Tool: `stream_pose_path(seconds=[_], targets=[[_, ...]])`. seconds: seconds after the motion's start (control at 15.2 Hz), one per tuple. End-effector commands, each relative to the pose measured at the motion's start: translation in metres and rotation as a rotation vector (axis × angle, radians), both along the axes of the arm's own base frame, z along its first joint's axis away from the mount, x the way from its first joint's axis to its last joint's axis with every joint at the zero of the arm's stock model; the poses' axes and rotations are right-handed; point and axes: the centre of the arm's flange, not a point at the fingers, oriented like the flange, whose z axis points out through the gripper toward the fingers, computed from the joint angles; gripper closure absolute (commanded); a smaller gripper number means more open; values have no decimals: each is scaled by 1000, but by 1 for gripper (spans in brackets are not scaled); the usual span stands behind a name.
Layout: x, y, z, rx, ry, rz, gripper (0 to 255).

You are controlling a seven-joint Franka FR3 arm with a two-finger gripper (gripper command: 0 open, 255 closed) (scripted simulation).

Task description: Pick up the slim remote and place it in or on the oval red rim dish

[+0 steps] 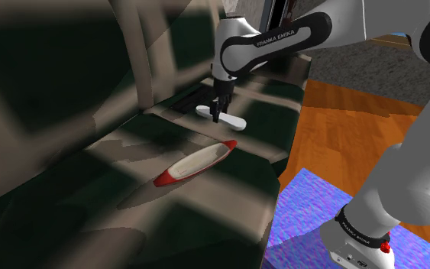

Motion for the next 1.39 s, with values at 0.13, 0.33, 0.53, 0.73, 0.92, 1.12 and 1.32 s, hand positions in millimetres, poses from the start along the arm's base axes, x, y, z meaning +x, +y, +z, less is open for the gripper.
stream_pose_path(seconds=[0.13,0.33,0.53,0.73,0.92,1.12,1.32], targets=[[2,1,21,0,0,0,255],[2,1,35,0,0,0,255],[-18,36,36,0,0,0,255],[-37,70,37,0,0,0,255],[-56,105,38,0,0,0,255],[-75,140,39,0,0,0,255],[-94,174,40,0,0,0,255]])
